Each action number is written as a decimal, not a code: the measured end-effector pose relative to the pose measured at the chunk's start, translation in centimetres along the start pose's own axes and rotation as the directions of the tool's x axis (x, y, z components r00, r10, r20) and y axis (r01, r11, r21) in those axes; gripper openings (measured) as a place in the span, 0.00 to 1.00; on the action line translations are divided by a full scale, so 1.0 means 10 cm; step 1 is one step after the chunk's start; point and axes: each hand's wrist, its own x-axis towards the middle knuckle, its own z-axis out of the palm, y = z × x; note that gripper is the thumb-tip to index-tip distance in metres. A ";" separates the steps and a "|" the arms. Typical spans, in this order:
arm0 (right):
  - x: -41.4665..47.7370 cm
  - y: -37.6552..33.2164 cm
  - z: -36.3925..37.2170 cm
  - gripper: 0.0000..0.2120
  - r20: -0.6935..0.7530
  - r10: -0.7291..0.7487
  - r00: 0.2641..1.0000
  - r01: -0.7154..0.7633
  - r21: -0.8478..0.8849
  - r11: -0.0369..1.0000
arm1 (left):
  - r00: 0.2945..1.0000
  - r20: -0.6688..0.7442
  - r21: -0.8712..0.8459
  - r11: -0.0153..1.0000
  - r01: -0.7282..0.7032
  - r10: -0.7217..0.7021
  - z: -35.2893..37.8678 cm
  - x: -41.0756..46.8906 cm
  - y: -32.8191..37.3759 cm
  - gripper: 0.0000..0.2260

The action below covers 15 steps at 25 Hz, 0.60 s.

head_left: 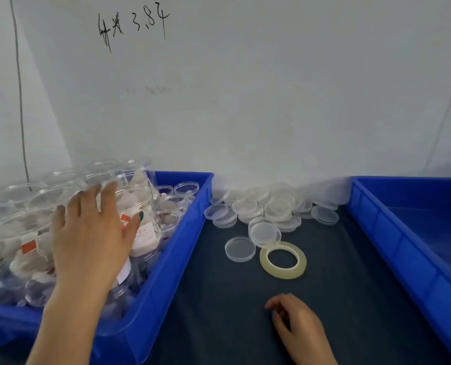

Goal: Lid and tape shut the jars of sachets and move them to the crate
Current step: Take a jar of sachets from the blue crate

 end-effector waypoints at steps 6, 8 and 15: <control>0.01 -0.02 -0.01 0.10 0.027 -0.011 1.000 0.012 -0.009 1.000 | 0.997 0.083 -0.006 1.000 0.000 0.000 0.11 0.15 -0.10 0.11; 0.00 -0.01 -0.02 0.10 0.017 -0.024 1.000 0.024 -0.022 0.999 | 0.990 0.143 -0.095 0.995 0.017 -0.003 0.11 0.27 -0.12 0.09; 0.00 -0.01 0.01 0.10 -0.006 -0.044 0.999 0.044 -0.035 0.998 | 0.986 0.162 -0.181 0.983 0.005 0.025 0.21 0.51 -0.17 0.16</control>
